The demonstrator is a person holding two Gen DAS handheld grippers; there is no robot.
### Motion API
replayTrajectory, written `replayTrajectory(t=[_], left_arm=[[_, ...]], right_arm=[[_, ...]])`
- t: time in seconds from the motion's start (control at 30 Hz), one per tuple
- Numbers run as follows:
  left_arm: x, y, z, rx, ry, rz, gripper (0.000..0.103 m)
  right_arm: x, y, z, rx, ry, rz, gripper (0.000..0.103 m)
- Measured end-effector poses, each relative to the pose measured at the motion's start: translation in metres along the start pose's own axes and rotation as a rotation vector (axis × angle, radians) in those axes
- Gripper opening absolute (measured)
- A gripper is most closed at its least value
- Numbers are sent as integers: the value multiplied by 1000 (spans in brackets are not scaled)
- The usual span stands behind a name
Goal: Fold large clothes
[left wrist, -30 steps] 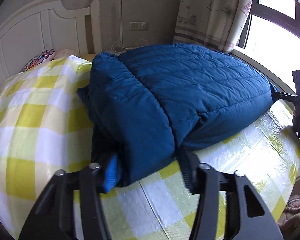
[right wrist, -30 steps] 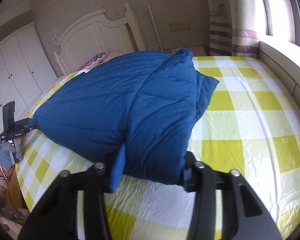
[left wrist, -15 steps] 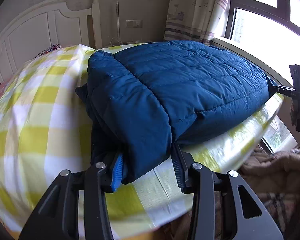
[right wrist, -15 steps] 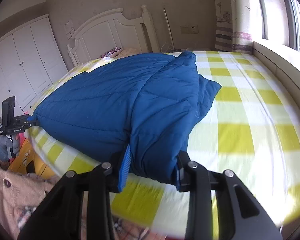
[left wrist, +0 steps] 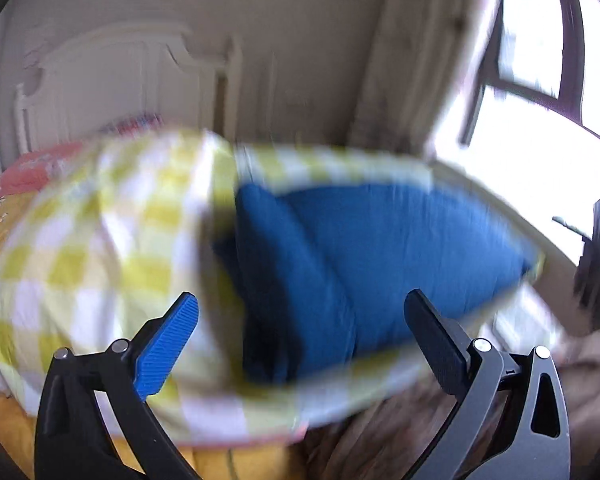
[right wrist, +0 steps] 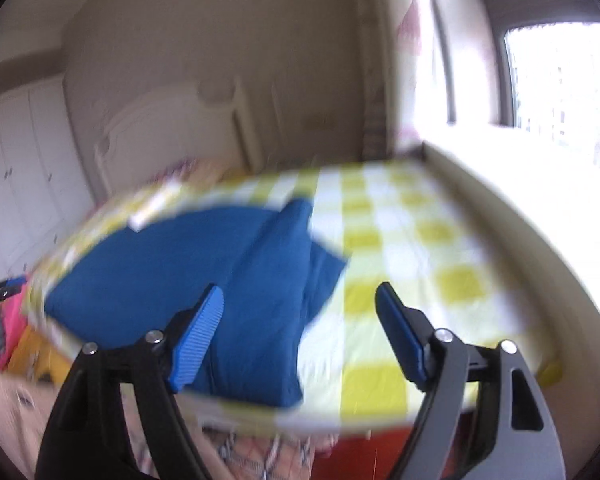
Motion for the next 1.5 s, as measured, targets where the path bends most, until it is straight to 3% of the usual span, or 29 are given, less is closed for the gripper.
replayTrajectory(t=[0.03, 0.1, 0.17, 0.23, 0.33, 0.43, 0.5, 0.63, 0.73, 0.8, 0.87, 1.0, 1.5], left_arm=[[-4, 4, 22, -67, 31, 16, 99], [-14, -1, 58, -135, 75, 60, 99], [-28, -19, 90, -152, 95, 81, 99], [-45, -61, 119, -70, 82, 118, 99], [-59, -127, 139, 54, 69, 180, 99], [-59, -177, 138, 167, 58, 248, 99], [-46, -214, 134, 227, 114, 273, 99], [-19, -266, 118, 314, 212, 307, 99], [-7, -299, 101, 369, 231, 323, 99], [-1, -332, 81, 401, 212, 321, 99], [4, -353, 65, 409, 237, 281, 99], [-3, -355, 59, 374, 174, 325, 99], [2, -354, 56, 349, 190, 302, 99]], right_arm=[[9, 1, 16, -52, 1, -5, 101], [37, -7, 52, -131, 19, 6, 101], [71, -25, 81, -158, 36, 35, 101], [100, -52, 101, -130, 50, 64, 101], [144, -110, 116, -17, 88, 90, 101], [175, -173, 112, 116, 130, 119, 100], [188, -203, 102, 179, 157, 118, 100], [210, -259, 72, 321, 227, 138, 79], [227, -291, 36, 392, 346, 101, 76], [226, -317, -9, 507, 387, 51, 74], [219, -321, -15, 501, 342, 40, 74], [222, -318, -21, 487, 366, 13, 73], [220, -322, -20, 474, 377, 0, 74]])
Point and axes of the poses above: each gripper's, at about its wrist camera, not at the fingertips, and y roughly against the way its jaws point, x to its left, z to its top, the point moved 1 cm from there along -y, roughly the way its jaws point, and after that the axes turned 6 degrees about -z, right-handed, at the moved point
